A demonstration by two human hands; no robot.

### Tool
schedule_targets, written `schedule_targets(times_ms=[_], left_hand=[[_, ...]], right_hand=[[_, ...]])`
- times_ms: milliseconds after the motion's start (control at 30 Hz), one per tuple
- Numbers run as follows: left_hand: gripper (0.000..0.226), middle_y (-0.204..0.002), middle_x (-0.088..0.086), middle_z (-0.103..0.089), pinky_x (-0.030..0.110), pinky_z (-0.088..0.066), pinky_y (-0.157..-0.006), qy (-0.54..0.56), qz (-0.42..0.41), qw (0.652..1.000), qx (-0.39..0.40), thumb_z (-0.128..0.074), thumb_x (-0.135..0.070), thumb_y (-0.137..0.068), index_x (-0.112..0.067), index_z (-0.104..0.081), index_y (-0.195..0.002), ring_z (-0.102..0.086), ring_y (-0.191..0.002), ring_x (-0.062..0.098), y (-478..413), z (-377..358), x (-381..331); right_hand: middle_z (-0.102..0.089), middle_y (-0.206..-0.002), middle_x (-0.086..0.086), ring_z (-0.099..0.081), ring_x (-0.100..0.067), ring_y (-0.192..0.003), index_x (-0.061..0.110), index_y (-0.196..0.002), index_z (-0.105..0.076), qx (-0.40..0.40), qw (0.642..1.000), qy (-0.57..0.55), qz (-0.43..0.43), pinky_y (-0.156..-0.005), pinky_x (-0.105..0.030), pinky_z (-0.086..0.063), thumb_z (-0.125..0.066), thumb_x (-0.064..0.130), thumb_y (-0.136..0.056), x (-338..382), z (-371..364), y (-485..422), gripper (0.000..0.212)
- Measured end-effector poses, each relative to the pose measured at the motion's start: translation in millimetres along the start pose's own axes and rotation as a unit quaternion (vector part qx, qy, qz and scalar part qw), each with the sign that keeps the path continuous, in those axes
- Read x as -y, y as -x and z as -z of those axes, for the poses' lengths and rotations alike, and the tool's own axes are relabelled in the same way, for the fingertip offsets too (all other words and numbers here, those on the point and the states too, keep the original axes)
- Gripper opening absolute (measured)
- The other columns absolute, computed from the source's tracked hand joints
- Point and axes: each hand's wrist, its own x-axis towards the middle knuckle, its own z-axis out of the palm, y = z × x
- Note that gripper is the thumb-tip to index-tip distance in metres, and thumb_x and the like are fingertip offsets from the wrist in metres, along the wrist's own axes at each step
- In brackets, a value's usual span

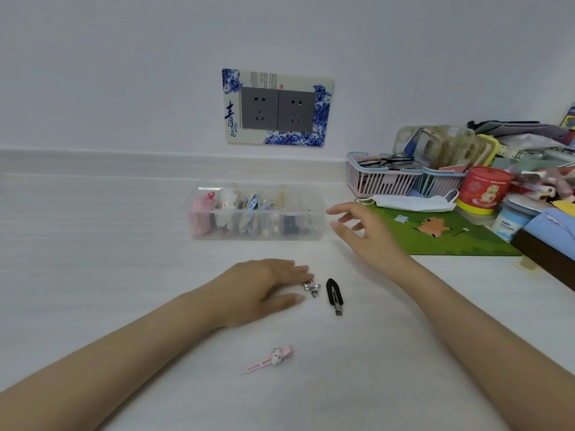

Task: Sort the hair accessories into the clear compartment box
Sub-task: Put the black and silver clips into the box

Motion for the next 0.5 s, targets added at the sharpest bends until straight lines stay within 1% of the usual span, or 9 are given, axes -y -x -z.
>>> schedule_targets(times_ms=[67,133,200,233,267,333,400,467,500], left_hand=[[0.036,-0.136,-0.016,-0.054,0.026,-0.04,-0.101,-0.038,0.02,0.999,-0.033,-0.047,-0.043,-0.093,-0.037,-0.053,-0.127,-0.045,-0.126,0.003,1.5,9.4,4.2],[0.028,-0.118,-0.013,-0.065,0.031,-0.046,-0.088,-0.067,0.031,0.996,-0.051,-0.052,-0.042,-0.091,-0.034,-0.064,-0.114,-0.055,-0.111,0.009,1.7,16.9,7.7],[0.024,-0.107,-0.012,-0.067,0.031,-0.047,-0.082,-0.075,0.038,0.995,-0.058,-0.055,-0.041,-0.09,-0.03,-0.069,-0.105,-0.057,-0.103,0.009,0.8,19.4,10.8],[0.022,-0.104,-0.011,-0.067,0.031,-0.047,-0.08,-0.069,0.041,0.994,-0.069,-0.056,-0.04,-0.089,-0.028,-0.07,-0.102,-0.058,-0.1,0.009,0.8,18.7,12.4],[0.021,-0.102,-0.01,-0.067,0.03,-0.047,-0.078,-0.061,0.043,0.994,-0.086,-0.056,-0.039,-0.089,-0.027,-0.07,-0.1,-0.059,-0.096,0.01,1.1,17.1,13.8],[0.019,-0.096,-0.009,-0.068,0.028,-0.047,-0.074,-0.044,0.047,0.991,-0.118,-0.058,-0.039,-0.089,-0.027,-0.07,-0.097,-0.059,-0.089,0.009,2.0,13.4,16.0],[0.016,-0.087,-0.011,-0.07,0.027,-0.049,-0.07,0.024,0.068,0.987,-0.141,-0.062,-0.039,-0.086,-0.028,-0.072,-0.091,-0.06,-0.078,0.006,2.3,10.5,18.3],[0.012,-0.075,-0.009,-0.072,0.022,-0.049,-0.064,0.139,0.092,0.973,-0.16,-0.065,-0.037,-0.083,-0.028,-0.073,-0.084,-0.061,-0.067,0.005,1.4,8.1,19.5],[0.011,-0.071,-0.008,-0.072,0.018,-0.046,-0.059,0.183,0.099,0.963,-0.171,-0.067,-0.037,-0.082,-0.028,-0.074,-0.081,-0.06,-0.061,0.005,0.6,6.6,19.4]], right_hand=[[-0.063,-0.107,0.01,-0.057,-0.005,-0.09,0.023,-0.1,-0.063,0.018,0.999,-0.028,-0.009,-0.081,-0.023,-0.042,-0.057,0.016,-0.091,7.2,-1.3,1.8,0.013],[-0.065,-0.094,0.015,-0.056,-0.001,-0.081,0.025,-0.091,-0.066,0.05,0.998,-0.047,-0.007,-0.075,-0.023,-0.042,-0.059,0.016,-0.09,14.8,-3.5,2.8,0.011],[-0.068,-0.088,0.013,-0.057,-0.006,-0.079,0.022,-0.087,-0.069,0.095,0.994,-0.046,0.0,-0.072,-0.026,-0.042,-0.06,0.018,-0.089,18.7,-7.3,5.8,0.009],[-0.07,-0.089,0.01,-0.058,-0.011,-0.081,0.02,-0.087,-0.07,0.119,0.992,-0.045,0.002,-0.071,-0.027,-0.042,-0.061,0.02,-0.089,19.8,-9.2,7.9,0.009],[-0.071,-0.091,0.008,-0.06,-0.014,-0.085,0.021,-0.088,-0.071,0.142,0.989,-0.048,0.001,-0.072,-0.027,-0.042,-0.062,0.022,-0.088,20.5,-11.5,10.1,0.01],[-0.072,-0.094,0.008,-0.062,-0.015,-0.09,0.024,-0.09,-0.072,0.175,0.982,-0.066,-0.01,-0.074,-0.021,-0.043,-0.063,0.027,-0.087,21.1,-16.4,14.2,0.01],[-0.072,-0.094,0.009,-0.064,-0.015,-0.087,0.027,-0.091,-0.072,0.198,0.975,-0.097,-0.027,-0.078,-0.018,-0.046,-0.066,0.032,-0.084,22.2,-21.2,17.1,0.011],[-0.073,-0.093,0.011,-0.067,-0.011,-0.082,0.028,-0.092,-0.072,0.211,0.967,-0.141,-0.037,-0.082,-0.023,-0.05,-0.071,0.035,-0.078,23.3,-23.7,18.2,0.016],[-0.074,-0.092,0.011,-0.069,-0.01,-0.08,0.029,-0.092,-0.072,0.208,0.965,-0.158,-0.037,-0.082,-0.023,-0.051,-0.073,0.033,-0.076,23.3,-24.1,17.8,0.016]])
